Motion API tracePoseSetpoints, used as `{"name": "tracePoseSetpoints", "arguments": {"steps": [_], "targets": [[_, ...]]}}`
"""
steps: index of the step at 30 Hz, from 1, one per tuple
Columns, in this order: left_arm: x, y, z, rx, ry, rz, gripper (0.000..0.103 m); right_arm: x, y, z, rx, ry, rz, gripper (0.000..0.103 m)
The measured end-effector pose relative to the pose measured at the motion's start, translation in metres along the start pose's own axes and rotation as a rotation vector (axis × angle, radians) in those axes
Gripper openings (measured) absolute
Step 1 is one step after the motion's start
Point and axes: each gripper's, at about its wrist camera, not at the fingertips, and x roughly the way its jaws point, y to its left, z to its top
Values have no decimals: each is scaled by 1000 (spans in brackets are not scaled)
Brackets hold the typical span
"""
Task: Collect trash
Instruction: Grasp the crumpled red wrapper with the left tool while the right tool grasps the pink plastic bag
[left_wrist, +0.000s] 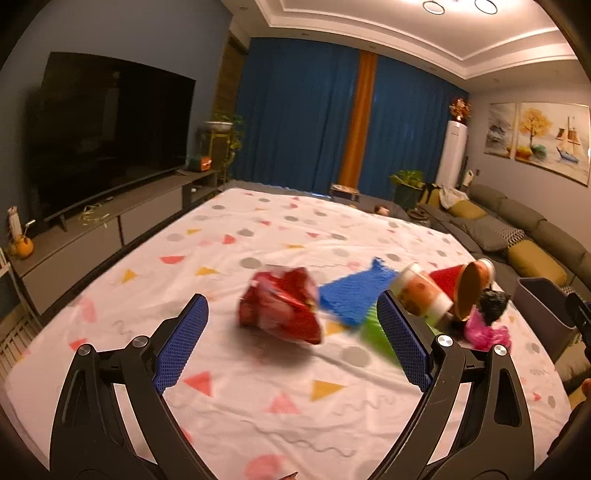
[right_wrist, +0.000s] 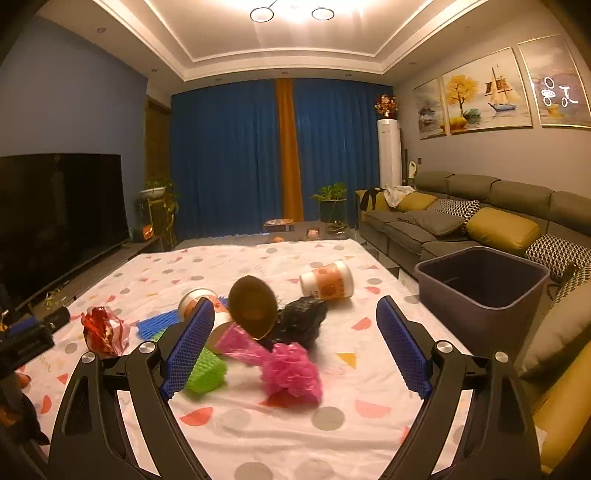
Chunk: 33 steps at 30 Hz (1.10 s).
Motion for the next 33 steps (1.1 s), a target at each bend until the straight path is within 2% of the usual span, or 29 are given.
{"name": "tracePoseSetpoints", "arguments": {"steps": [7, 13, 16, 18, 19, 21, 22, 26, 32, 33], "targets": [[23, 12, 5, -22, 35, -9, 90, 13, 14, -5, -7, 25, 22, 83], [56, 14, 9, -33, 115, -22, 79, 24, 22, -3, -22, 41, 33, 80], [75, 10, 6, -19, 173, -27, 70, 31, 26, -4, -33, 58, 40, 79], [87, 10, 1, -19, 222, -37, 58, 35, 28, -6, -37, 69, 45, 78], [92, 12, 0, -26, 247, -46, 56, 38, 29, -8, -41, 77, 45, 77], [99, 17, -2, -67, 278, -85, 44, 42, 28, -9, -44, 88, 38, 75], [101, 19, -2, -80, 284, -96, 43, 44, 27, -10, -41, 95, 36, 75], [103, 21, -4, -101, 291, -117, 21, 55, 26, -13, -39, 132, 38, 73], [87, 20, -1, -109, 236, -143, 8, 71, 33, -20, -71, 203, 64, 71], [83, 20, 1, -114, 228, -151, 0, 73, 35, -21, -73, 210, 65, 71]]}}
